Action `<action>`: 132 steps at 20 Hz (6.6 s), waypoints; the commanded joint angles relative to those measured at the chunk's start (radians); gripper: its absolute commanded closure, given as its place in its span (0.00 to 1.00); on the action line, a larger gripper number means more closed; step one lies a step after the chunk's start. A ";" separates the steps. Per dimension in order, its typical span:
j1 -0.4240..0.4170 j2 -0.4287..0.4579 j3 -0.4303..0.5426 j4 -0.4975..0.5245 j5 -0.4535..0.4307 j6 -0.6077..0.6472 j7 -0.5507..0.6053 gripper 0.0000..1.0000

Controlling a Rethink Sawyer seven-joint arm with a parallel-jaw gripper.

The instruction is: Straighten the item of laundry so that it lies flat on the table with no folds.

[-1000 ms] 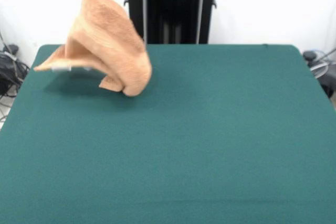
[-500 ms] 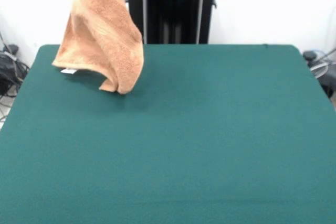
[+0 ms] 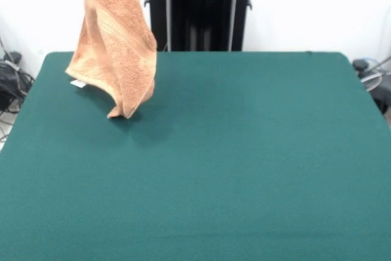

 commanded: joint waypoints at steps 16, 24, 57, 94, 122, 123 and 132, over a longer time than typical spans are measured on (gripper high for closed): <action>-0.010 0.073 0.075 -0.038 0.078 0.141 -0.013 1.00; -0.029 0.071 0.090 -0.051 0.103 0.143 -0.046 1.00; -0.084 0.139 0.163 -0.127 0.134 0.190 -0.068 1.00; -0.067 0.309 0.168 -0.506 0.102 0.392 -0.084 1.00; 0.027 0.359 0.120 -0.393 0.074 0.196 0.072 1.00; 0.032 0.361 0.116 -0.389 0.075 0.189 0.080 1.00; 0.108 0.357 0.059 -0.334 0.099 0.132 0.205 1.00</action>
